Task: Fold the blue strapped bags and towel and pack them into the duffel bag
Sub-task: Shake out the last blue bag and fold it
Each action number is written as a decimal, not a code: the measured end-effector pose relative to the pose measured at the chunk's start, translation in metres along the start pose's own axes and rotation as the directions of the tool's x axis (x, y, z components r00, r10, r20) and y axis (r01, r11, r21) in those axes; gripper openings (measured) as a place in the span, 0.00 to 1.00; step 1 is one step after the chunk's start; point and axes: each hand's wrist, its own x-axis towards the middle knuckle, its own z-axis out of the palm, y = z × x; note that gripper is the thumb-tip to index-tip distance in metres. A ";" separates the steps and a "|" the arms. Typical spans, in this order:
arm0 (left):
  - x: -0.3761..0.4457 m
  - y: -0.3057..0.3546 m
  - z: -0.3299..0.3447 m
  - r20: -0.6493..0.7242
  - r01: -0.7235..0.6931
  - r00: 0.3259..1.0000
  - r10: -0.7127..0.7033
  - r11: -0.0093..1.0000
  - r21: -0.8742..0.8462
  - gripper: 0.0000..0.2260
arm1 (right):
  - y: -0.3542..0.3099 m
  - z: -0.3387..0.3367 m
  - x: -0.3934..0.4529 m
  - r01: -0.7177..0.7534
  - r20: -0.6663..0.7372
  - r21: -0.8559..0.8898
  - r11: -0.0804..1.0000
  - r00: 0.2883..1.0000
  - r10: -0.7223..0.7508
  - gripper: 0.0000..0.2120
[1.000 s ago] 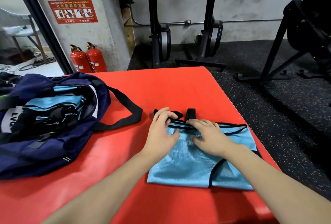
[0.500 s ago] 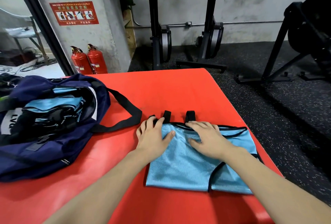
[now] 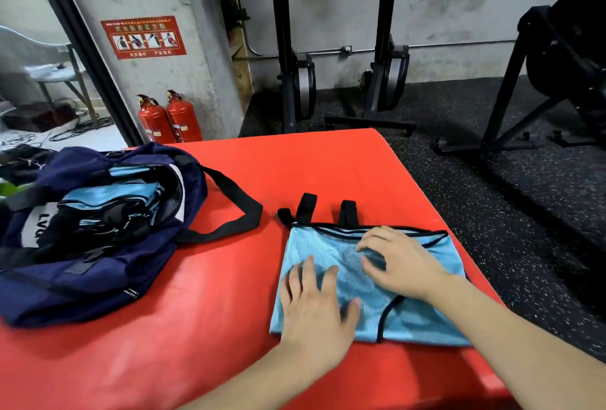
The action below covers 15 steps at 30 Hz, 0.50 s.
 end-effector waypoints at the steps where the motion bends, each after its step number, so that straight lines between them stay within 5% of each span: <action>1: 0.000 -0.001 0.003 0.011 0.023 1.000 -0.024 0.999 0.043 0.29 | 0.001 0.002 -0.001 0.007 0.030 -0.003 1.000 1.000 -0.007 0.13; 9: 0.011 -0.011 -0.006 0.144 0.001 0.989 -0.026 0.985 0.171 0.41 | 0.022 -0.008 -0.004 -0.182 0.311 -0.112 0.977 0.927 0.208 0.30; 15: 0.059 -0.037 -0.015 0.241 -0.235 0.953 0.186 0.952 0.196 0.39 | 0.017 -0.011 -0.013 -0.299 0.215 -0.241 0.923 0.911 0.351 0.36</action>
